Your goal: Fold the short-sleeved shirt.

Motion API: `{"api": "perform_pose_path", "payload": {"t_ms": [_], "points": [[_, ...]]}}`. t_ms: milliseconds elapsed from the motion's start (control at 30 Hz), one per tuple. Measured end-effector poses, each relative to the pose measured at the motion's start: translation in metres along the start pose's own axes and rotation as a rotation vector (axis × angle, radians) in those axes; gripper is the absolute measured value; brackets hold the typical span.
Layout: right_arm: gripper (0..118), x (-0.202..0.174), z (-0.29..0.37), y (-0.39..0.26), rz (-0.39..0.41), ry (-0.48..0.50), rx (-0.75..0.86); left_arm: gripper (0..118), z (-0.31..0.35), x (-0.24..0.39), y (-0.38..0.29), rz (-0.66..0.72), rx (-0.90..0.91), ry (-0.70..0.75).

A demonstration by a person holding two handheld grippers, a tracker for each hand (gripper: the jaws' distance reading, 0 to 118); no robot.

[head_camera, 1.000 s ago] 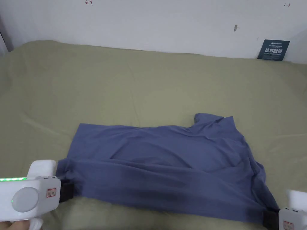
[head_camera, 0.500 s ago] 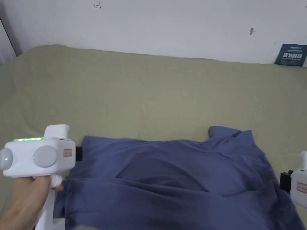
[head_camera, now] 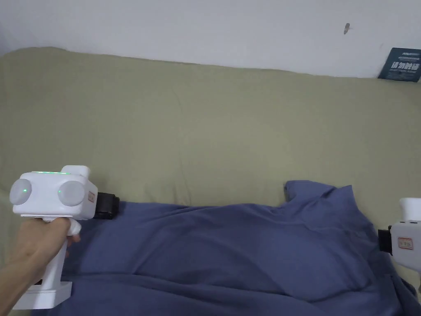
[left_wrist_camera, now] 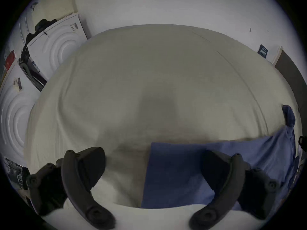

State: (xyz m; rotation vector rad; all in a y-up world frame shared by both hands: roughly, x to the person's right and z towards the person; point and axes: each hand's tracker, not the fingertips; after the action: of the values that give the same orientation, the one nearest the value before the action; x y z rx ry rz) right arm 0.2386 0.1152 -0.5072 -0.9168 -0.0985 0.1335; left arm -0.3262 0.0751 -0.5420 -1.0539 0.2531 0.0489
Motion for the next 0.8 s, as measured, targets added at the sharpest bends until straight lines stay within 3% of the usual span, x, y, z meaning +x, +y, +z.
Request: {"api": "perform_pose_path", "payload": {"t_ms": [67, 100, 167, 200, 233, 267, 333, 433, 533, 567, 600, 633, 667, 700, 800], "points": [[3, 0.004, -0.002, 0.0, 0.003, -0.006, -0.009, 103, 0.008, -0.003, -0.002, -0.005, -0.004, -0.032], [3, 0.006, -0.004, 0.001, 0.002, -0.007, -0.013, 86, 0.013, -0.001, -0.003, -0.003, 0.018, -0.042], [3, 0.015, -0.014, 0.005, -0.013, 0.003, -0.021, 31, 0.022, 0.0, -0.004, -0.002, 0.065, -0.064], [3, 0.017, -0.015, 0.007, -0.027, 0.015, -0.022, 10, 0.02, 0.0, -0.004, -0.007, 0.051, -0.088], [11, 0.018, -0.018, 0.01, -0.033, 0.029, -0.023, 6, 0.017, 0.003, -0.004, -0.005, 0.043, -0.102], [35, 0.016, -0.018, 0.012, -0.035, 0.033, -0.027, 6, 0.016, 0.007, -0.004, -0.017, 0.039, -0.087], [116, 0.015, -0.027, 0.02, -0.038, 0.025, -0.048, 6, 0.015, 0.007, -0.007, -0.047, 0.046, -0.071], [107, 0.012, -0.039, 0.029, -0.03, 0.034, -0.065, 6, 0.014, 0.007, -0.006, -0.037, 0.036, -0.066], [103, 0.006, -0.063, 0.036, -0.011, -0.021, -0.111, 6, 0.009, 0.006, -0.007, -0.017, 0.026, -0.063], [92, 0.005, -0.069, 0.036, -0.006, -0.025, -0.12, 6, 0.013, 0.007, -0.007, -0.015, 0.027, -0.059], [68, 0.003, -0.072, 0.035, 0.001, -0.019, -0.13, 6, 0.013, 0.008, -0.008, -0.024, 0.031, -0.05], [32, 0.002, -0.072, 0.034, 0.004, -0.019, -0.134, 6, 0.014, 0.009, -0.009, -0.039, 0.036, -0.04], [13, 0.002, -0.07, 0.034, 0.005, -0.006, -0.124, 6, 0.014, 0.009, -0.01, -0.052, 0.041, -0.035], [13, 0.002, -0.066, 0.034, -0.026, 0.06, -0.091, 6, 0.017, 0.01, -0.011, -0.057, 0.043, -0.032], [6, -0.005, -0.05, 0.034, 0.003, 0.041, -0.057, 6, 0.026, 0.002, -0.012, -0.052, 0.055, -0.042]]}}
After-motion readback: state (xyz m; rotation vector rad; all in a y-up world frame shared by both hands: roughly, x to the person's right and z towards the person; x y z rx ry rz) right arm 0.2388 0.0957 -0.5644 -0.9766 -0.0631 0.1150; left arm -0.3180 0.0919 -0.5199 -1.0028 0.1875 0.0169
